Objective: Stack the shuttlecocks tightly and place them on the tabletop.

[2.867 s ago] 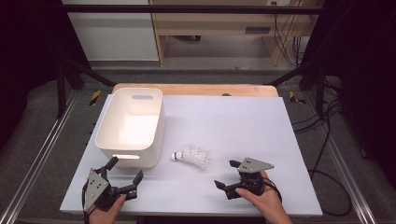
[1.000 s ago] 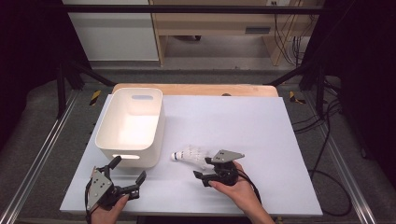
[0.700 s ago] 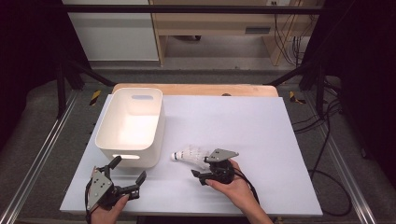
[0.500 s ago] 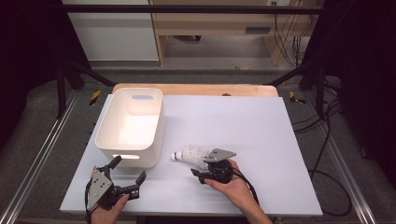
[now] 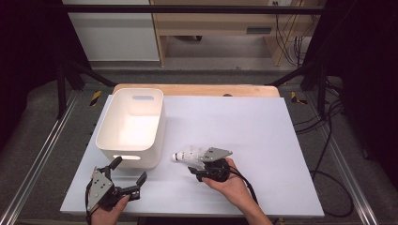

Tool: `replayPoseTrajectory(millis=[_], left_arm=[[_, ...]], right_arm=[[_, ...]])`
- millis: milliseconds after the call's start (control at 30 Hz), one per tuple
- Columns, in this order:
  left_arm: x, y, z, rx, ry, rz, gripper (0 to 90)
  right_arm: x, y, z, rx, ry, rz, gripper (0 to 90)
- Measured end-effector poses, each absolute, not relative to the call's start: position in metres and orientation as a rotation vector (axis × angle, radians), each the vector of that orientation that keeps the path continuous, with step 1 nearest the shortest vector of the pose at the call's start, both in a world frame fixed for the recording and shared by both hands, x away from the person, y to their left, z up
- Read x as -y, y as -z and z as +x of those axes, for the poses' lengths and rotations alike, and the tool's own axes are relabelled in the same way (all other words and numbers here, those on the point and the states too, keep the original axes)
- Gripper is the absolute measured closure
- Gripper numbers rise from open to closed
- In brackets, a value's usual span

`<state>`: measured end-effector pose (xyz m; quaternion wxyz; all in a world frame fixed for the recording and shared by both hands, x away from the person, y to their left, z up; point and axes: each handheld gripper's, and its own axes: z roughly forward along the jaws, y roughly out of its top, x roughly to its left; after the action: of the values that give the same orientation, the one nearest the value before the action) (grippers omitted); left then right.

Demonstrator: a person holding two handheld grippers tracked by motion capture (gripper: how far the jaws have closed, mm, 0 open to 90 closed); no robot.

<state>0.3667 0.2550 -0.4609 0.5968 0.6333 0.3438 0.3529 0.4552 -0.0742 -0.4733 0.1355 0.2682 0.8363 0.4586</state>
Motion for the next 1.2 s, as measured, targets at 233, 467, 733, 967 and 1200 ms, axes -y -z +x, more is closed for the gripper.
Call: replayPoseTrajectory(millis=[233, 467, 733, 967, 1200], left_arm=[[-0.254, 0.461, 0.367, -0.794, -0.818, 1.472, 0.9], [-0.254, 0.461, 0.367, -0.793, -0.816, 1.473, 0.9], [-0.254, 0.461, 0.367, -0.794, -0.813, 1.472, 0.9], [-0.255, 0.461, 0.367, -0.798, -0.807, 1.464, 0.9], [-0.253, 0.46, 0.366, -0.78, -0.811, 1.474, 0.9]], right_arm=[[0.068, 0.473, 0.459, -2.43, -1.317, 0.767, 52.4], [0.065, 0.473, 0.461, -2.43, -1.322, 0.762, 54.5], [0.062, 0.476, 0.461, -2.437, -1.274, 0.762, 56.0], [0.059, 0.477, 0.462, -2.417, -1.253, 0.816, 57.1], [0.058, 0.479, 0.465, -2.403, -1.252, 0.865, 59.1]])
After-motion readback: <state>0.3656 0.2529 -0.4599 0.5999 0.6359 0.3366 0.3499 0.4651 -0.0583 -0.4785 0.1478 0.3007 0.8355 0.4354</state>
